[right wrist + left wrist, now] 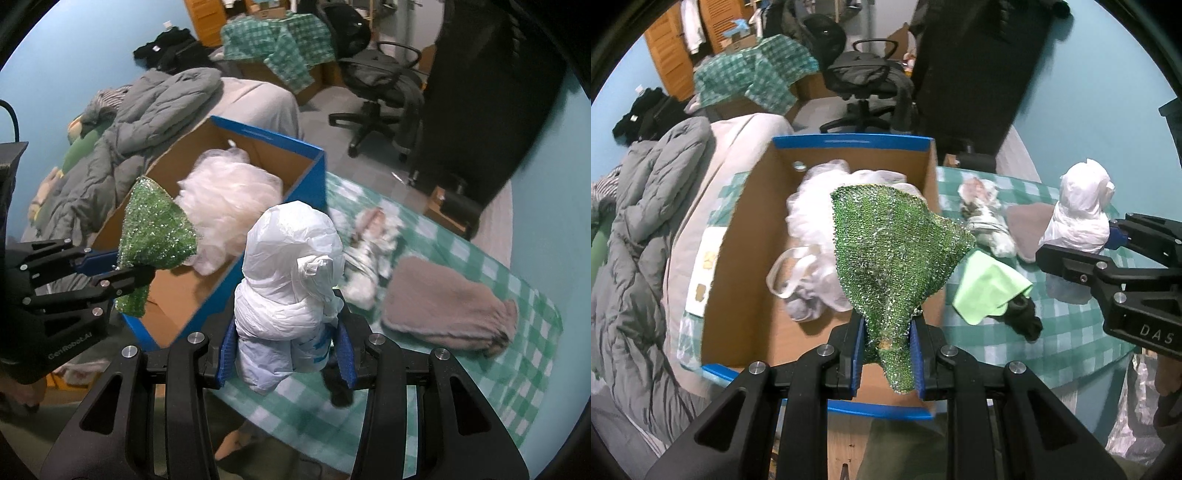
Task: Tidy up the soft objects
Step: 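Lift the scrubber with the left tool toward the box while the right holds the bundle, then lower the green scrubber and white bundle into the box and open both tools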
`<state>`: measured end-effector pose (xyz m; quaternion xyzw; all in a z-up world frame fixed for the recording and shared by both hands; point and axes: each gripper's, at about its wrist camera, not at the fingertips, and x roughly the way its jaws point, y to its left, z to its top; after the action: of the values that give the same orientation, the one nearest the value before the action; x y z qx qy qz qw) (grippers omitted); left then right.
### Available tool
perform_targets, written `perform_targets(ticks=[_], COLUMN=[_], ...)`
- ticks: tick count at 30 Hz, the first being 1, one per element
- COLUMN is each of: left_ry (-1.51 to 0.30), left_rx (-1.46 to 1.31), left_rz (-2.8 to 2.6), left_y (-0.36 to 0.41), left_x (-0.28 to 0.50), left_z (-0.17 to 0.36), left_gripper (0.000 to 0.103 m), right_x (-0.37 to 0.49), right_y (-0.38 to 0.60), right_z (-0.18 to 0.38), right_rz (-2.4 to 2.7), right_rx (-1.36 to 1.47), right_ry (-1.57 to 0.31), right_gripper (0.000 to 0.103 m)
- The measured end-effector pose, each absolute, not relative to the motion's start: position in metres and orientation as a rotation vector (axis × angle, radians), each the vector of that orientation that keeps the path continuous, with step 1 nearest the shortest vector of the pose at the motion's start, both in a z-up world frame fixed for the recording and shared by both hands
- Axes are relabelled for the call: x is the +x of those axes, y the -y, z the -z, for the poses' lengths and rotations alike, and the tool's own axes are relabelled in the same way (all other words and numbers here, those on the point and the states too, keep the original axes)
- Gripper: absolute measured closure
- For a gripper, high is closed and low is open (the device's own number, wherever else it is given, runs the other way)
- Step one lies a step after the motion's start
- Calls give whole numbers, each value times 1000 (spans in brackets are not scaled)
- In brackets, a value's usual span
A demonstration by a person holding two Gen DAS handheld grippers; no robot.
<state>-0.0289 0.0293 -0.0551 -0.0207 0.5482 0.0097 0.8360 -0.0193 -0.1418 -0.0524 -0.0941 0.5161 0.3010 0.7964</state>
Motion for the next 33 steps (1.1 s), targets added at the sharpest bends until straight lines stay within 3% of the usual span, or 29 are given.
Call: perform_targets(ticks=[29, 31, 33], left_ry=[-1276, -1281, -1287], left_rx=[-70, -63, -57], left_rz=[-105, -103, -111], left_y=[-117, -116, -115], left_x=[-24, -23, -22], left_z=[112, 114, 116], left_gripper=[81, 80, 66], right_x=[-28, -28, -27], right_y=[19, 18, 18], right_z=[95, 98, 99], right_rz=[-784, -783, -768], right_rx=[-231, -223, -211], right_ry=[-1216, -1229, -1234], right_gripper=[59, 58, 56])
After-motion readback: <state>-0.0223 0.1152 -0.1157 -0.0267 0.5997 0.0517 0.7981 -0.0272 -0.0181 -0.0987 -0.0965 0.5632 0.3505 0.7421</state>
